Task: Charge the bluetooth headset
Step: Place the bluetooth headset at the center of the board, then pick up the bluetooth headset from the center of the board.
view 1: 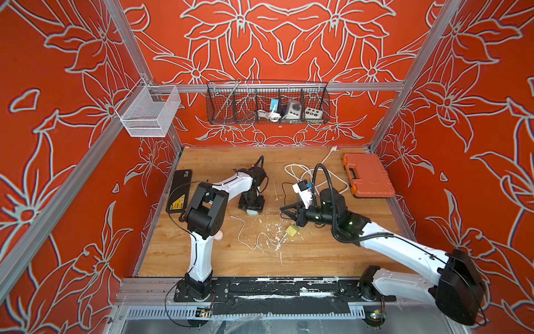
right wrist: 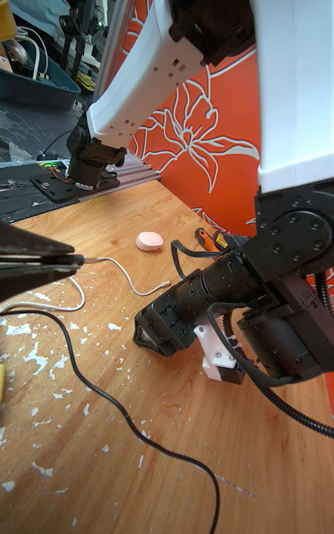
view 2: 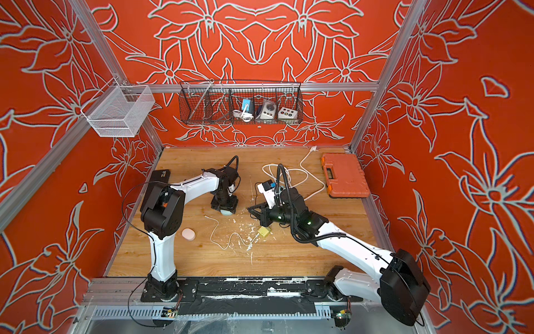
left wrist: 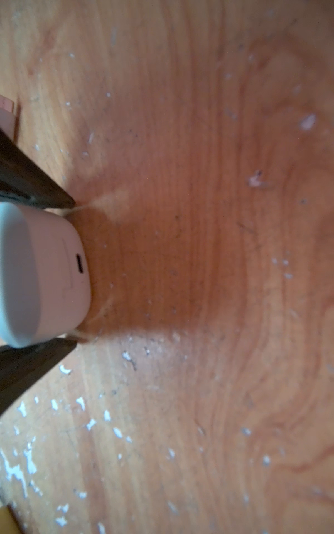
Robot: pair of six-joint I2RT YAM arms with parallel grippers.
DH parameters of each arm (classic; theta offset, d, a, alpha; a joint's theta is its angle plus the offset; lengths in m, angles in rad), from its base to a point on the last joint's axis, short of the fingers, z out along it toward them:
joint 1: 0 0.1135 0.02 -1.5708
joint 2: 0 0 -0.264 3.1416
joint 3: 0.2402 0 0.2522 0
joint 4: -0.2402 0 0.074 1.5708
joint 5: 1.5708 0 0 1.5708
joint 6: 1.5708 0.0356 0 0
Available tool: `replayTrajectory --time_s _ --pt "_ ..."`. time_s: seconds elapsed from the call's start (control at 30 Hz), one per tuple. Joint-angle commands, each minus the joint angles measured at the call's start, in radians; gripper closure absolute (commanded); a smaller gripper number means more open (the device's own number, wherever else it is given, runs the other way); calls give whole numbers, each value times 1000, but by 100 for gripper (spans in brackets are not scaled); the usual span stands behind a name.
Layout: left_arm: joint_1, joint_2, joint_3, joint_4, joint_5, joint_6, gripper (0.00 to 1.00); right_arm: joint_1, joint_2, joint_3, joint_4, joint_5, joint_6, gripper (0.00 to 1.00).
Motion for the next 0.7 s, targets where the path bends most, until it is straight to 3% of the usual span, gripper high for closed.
replayTrajectory --time_s 0.0,0.43,0.67 --pt "-4 -30 -41 19 3 -64 27 -6 -20 -11 2 18 -5 100" --pt "-5 -164 -260 230 2 -378 26 -6 -10 -12 8 12 -1 100" --pt "-10 -169 -295 291 -11 -388 27 -6 -2 -11 8 14 -2 100"
